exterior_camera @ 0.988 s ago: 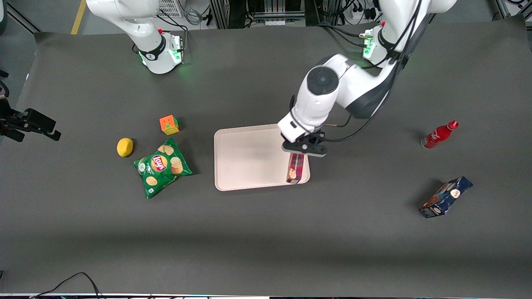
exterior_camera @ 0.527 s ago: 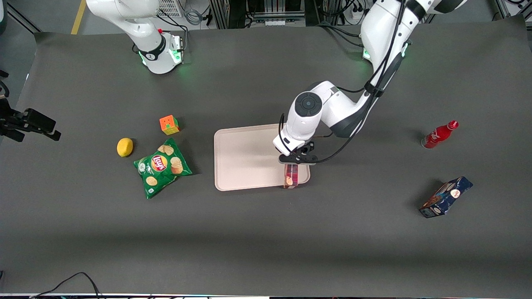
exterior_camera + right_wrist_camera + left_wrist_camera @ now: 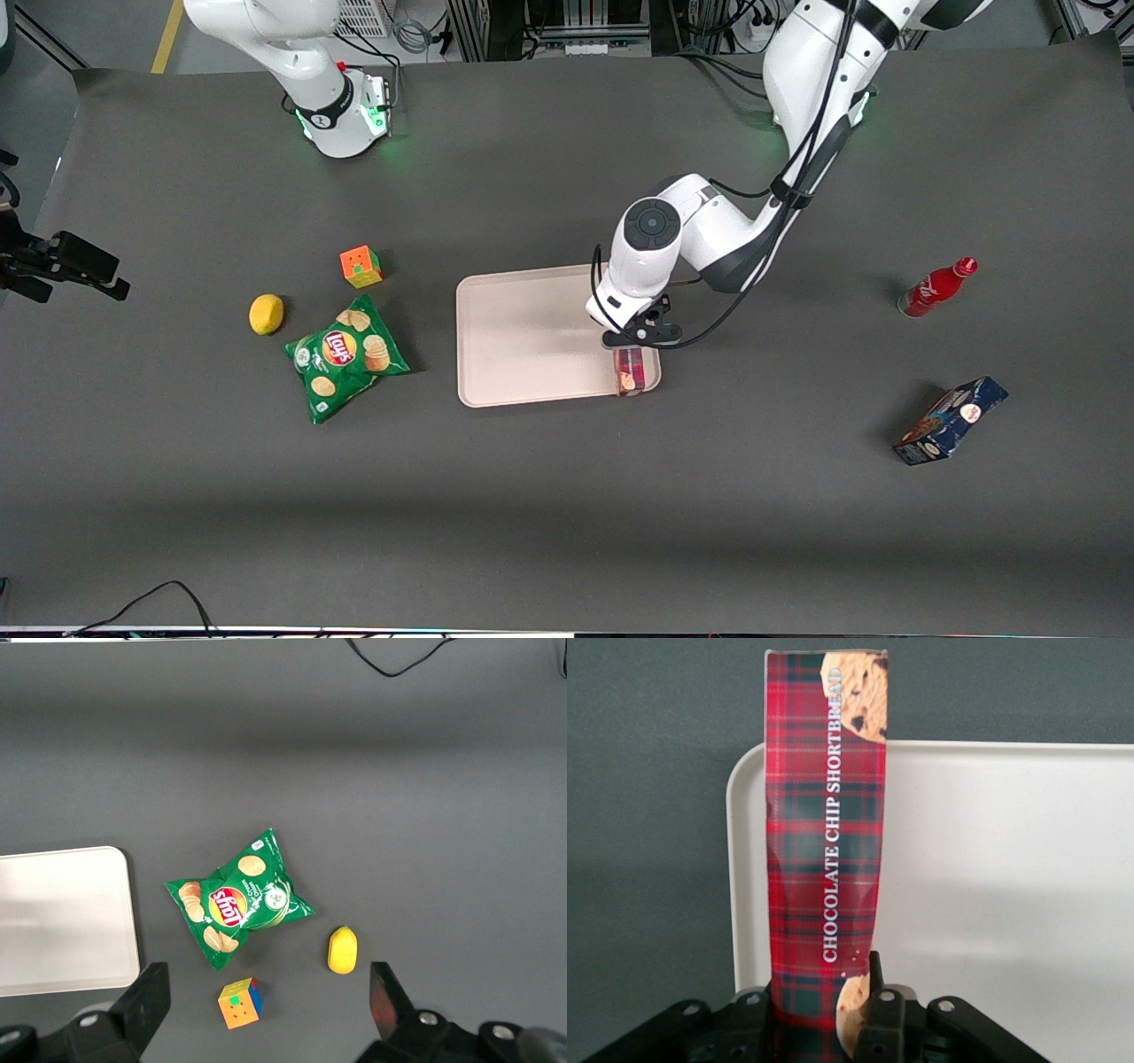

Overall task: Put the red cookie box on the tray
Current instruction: 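Lower the cookie box onto the tray and open the left gripper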

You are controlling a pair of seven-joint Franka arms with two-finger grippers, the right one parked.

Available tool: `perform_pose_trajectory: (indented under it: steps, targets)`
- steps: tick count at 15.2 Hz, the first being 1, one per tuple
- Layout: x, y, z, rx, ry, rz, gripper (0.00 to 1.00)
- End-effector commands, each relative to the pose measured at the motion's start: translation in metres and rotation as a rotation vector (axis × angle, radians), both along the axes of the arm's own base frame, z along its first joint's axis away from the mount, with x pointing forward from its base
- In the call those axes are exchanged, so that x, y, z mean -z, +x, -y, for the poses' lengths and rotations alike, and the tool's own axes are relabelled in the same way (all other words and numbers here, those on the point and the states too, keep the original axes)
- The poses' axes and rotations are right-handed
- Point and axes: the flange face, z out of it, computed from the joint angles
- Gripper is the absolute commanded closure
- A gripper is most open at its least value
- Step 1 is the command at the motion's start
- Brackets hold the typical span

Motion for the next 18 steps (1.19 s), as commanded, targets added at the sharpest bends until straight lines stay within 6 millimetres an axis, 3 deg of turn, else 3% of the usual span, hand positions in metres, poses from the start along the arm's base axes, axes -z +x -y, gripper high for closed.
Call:
perform_pose_trajectory:
  steps: [1, 3, 8, 9, 10, 16, 18]
  targets:
    - [-0.007, -0.008, 0.005, -0.015, 0.017, 0.019, 1.0]
    - [-0.006, -0.007, 0.004, -0.015, 0.021, 0.021, 0.93]
    - [-0.002, -0.005, 0.001, 0.002, 0.044, 0.04, 0.56]
    - [-0.002, -0.005, 0.002, 0.002, 0.041, 0.042, 0.32]
    - [-0.001, -0.005, 0.002, 0.001, 0.041, 0.042, 0.0]
    - [-0.003, -0.007, 0.004, -0.009, 0.043, 0.042, 0.0]
    - [-0.013, -0.002, 0.003, -0.017, 0.035, 0.054, 0.0]
